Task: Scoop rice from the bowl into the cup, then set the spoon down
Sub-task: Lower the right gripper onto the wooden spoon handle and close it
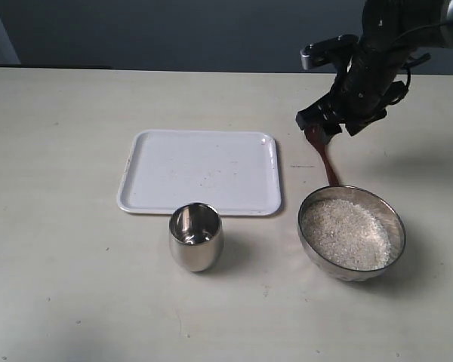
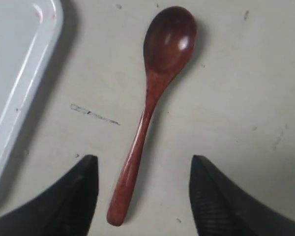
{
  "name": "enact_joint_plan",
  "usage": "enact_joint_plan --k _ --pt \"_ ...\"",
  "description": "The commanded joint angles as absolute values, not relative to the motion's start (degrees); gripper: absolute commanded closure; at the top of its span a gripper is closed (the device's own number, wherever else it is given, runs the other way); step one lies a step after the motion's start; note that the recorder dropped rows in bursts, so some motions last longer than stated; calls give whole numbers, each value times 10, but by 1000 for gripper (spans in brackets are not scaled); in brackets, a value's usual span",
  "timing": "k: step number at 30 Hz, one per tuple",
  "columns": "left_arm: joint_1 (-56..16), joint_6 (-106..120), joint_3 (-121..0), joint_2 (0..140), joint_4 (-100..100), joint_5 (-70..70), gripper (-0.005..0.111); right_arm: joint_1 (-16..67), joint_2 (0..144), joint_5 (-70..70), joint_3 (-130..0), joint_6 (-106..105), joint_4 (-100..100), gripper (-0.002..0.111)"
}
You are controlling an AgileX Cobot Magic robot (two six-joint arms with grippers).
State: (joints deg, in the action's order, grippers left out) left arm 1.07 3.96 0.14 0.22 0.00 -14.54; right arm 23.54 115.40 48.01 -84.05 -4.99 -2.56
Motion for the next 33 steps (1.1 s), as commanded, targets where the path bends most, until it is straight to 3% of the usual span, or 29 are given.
enact_joint_plan --k 1,3,5,11,28,31,33 --pt "11 37 0 0 0 -137 106 234 1159 473 -844 -36 -40 75" --pt "11 37 0 0 0 -137 106 234 1163 473 -844 -36 -40 80" --pt "11 37 0 0 0 -137 106 234 1169 473 -844 -36 -40 77" --pt "11 37 0 0 0 -137 106 234 1200 490 -844 -29 -40 58" --pt "11 37 0 0 0 -137 106 234 1249 460 -844 -25 -7 62" --pt "11 37 0 0 0 -137 106 234 1249 452 -844 -25 -5 72" --pt "11 37 0 0 0 -137 106 234 1249 452 -844 -25 -5 86"
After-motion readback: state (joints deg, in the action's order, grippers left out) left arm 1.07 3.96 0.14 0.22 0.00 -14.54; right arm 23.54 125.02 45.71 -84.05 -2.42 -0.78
